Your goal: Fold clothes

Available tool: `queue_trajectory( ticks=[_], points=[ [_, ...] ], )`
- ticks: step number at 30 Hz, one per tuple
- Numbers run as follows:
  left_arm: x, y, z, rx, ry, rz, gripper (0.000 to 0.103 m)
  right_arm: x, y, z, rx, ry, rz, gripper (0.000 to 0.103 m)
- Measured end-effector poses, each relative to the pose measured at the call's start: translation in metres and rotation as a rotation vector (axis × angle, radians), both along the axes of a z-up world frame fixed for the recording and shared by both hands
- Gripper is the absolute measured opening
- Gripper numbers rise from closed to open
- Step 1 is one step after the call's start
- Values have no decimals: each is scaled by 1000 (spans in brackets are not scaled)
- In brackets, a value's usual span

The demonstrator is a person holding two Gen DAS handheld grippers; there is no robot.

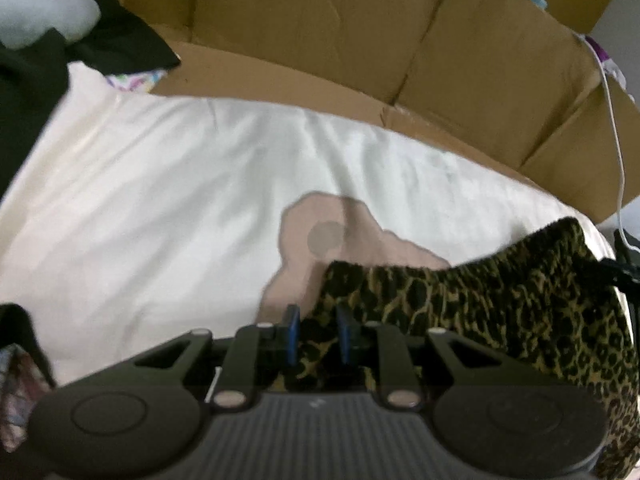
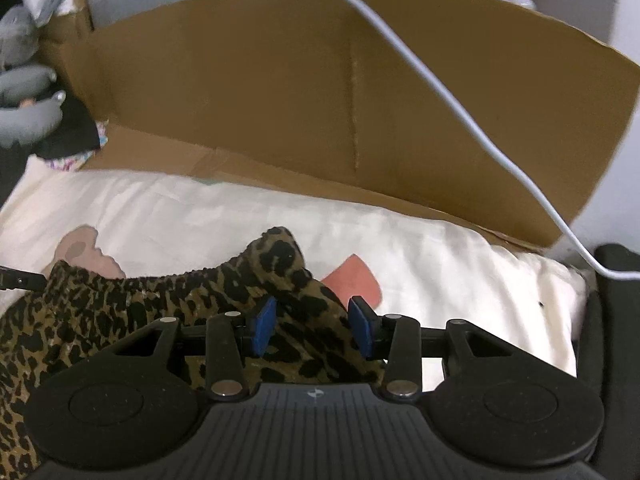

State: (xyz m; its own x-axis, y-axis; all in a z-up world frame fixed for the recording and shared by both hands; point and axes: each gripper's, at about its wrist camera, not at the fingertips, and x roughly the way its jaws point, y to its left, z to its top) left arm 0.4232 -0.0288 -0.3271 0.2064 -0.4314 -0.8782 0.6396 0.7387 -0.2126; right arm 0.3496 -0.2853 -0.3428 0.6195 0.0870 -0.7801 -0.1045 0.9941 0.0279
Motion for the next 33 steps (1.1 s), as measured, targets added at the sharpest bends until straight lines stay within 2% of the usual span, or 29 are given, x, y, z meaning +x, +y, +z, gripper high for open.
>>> queue_trajectory(
  ticks=[4,6,7,9,10,13,14,15,20,24,25,27,29,33],
  points=[
    [-4,2,0,-3,-8,-38,21,3,7,-9,-51,28,49,51],
    [-6,1,-1,6,-21,-59,26,4,6,-15,-71,38,52,51],
    [-7,1,-2,18,-33,-72,29,5,5,-17,-80,43,47,51],
    [-10,-1,-3,47,-81,-77,54,5,1,-21,-93,51,31,51],
    [-11,-1,-4,61,-102,-74,55,5,-1,-23,-95,56,25,51],
    [-9,-2,-6,47,-87,-76,48,7,-4,-24,-94,65,27,51],
    [-9,-2,-6,31,-68,-80,36,7,-4,-23,-92,61,38,51],
    [-9,-2,-5,18,-50,-89,31,8,-2,-21,-91,57,50,51],
    [-15,-11,-6,45,-80,-140,31,19,8,-18,-109,51,106,51],
    [-18,-17,-6,58,-91,-188,24,28,14,-22,-103,58,126,50],
    [-19,-17,-5,62,-98,-203,22,29,15,-23,-91,62,130,48],
    [-22,-15,-1,63,-125,-217,16,31,17,-24,-91,68,144,32],
    [-24,-12,6,52,-150,-207,14,29,16,-21,-88,73,141,17],
    [-21,-5,27,27,-227,-183,14,25,11,-12,-27,74,124,11]
  ],
)
